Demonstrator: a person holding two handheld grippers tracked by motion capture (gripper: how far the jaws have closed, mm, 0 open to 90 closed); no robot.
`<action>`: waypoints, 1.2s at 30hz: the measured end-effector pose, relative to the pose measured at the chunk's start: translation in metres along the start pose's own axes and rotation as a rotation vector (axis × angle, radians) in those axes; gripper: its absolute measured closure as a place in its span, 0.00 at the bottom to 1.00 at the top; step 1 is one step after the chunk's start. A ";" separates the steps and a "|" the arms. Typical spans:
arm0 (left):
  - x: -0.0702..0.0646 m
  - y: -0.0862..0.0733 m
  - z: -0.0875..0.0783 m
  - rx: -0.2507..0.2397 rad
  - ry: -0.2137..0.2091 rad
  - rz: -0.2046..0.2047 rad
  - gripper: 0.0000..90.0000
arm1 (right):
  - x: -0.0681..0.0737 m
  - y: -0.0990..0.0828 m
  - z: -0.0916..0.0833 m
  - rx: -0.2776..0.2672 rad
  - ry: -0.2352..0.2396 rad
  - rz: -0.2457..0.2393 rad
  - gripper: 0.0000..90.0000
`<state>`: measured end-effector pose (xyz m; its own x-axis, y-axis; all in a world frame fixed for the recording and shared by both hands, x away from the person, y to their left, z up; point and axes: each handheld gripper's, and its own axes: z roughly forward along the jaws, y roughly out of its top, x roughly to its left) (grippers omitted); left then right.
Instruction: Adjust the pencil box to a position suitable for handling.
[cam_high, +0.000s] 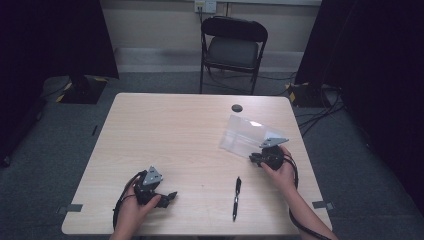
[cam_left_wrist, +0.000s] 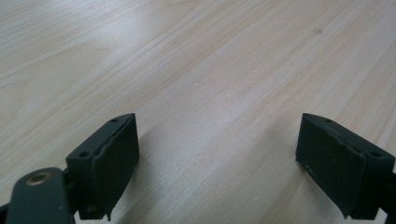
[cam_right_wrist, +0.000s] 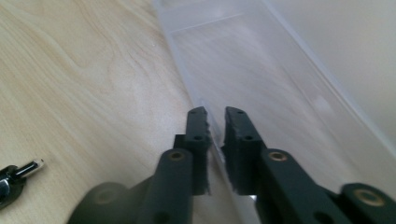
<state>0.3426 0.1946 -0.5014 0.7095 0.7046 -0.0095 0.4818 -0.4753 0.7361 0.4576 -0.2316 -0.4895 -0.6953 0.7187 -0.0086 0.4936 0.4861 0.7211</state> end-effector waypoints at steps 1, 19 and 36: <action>0.000 0.000 0.000 0.000 0.000 0.000 0.15 | 0.000 0.000 0.000 0.000 0.000 0.000 0.91; 0.000 0.000 0.000 0.000 0.000 0.000 0.15 | 0.004 -0.001 -0.001 -0.030 0.020 0.051 0.74; 0.000 0.000 0.000 0.000 0.000 0.000 0.15 | 0.002 -0.020 -0.022 -0.019 0.036 0.063 0.96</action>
<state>0.3427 0.1946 -0.5014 0.7097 0.7044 -0.0090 0.4816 -0.4757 0.7361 0.4346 -0.2509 -0.4891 -0.6815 0.7292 0.0615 0.5271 0.4308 0.7325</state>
